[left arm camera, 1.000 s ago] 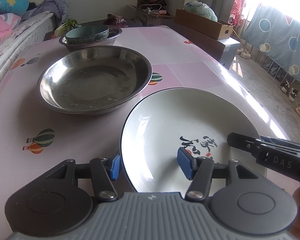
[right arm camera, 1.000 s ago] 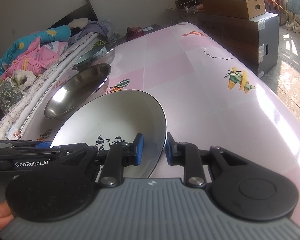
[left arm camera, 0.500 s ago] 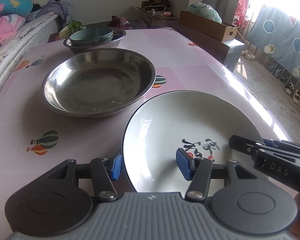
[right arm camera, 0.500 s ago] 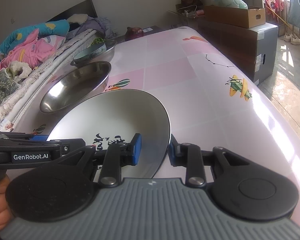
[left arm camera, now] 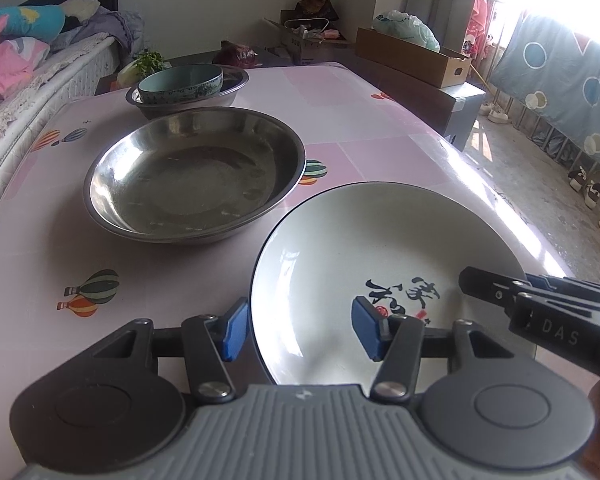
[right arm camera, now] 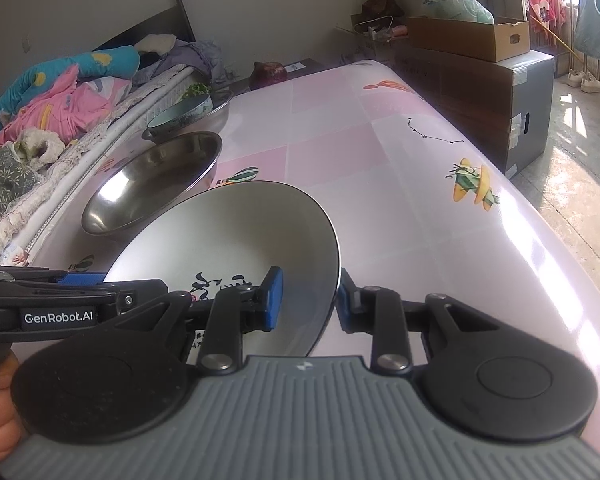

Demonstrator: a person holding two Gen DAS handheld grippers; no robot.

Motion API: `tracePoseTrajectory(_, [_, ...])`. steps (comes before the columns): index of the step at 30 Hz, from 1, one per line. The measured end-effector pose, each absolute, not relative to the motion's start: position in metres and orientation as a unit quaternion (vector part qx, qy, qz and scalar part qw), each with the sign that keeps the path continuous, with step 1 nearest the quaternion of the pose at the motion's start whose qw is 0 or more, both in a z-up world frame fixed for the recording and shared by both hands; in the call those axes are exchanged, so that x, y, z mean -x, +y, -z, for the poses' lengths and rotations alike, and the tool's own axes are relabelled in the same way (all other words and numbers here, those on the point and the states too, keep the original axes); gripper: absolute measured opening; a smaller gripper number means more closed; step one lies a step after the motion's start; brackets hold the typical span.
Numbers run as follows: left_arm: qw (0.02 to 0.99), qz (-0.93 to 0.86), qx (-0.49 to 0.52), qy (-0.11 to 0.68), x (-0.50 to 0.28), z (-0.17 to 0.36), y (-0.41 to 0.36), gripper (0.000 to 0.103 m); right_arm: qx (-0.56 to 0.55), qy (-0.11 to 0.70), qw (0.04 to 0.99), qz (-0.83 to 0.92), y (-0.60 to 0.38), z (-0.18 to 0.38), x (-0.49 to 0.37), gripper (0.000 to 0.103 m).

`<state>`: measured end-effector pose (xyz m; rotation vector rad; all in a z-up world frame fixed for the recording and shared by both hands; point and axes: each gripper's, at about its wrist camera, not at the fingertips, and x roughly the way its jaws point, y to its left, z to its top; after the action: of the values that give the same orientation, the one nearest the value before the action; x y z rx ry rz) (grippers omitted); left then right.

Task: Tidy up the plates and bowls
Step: 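Carry the white plate over the large steel basin with both grippers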

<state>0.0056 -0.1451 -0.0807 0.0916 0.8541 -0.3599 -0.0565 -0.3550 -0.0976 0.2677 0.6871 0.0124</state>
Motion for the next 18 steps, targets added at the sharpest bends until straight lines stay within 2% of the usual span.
tracePoseTrajectory(15, [0.898,0.178,-0.047,0.4,-0.003,0.0772,-0.1449,0.055,-0.131,0.333,0.934,-0.003,-0.3566,0.0958,0.0589,0.027])
tracePoseTrajectory(18, [0.9,0.185,-0.036,0.394,-0.0044,0.0768,-0.1398,0.048,-0.144,0.339,0.929,-0.001,-0.3619,0.101,0.0567,0.025])
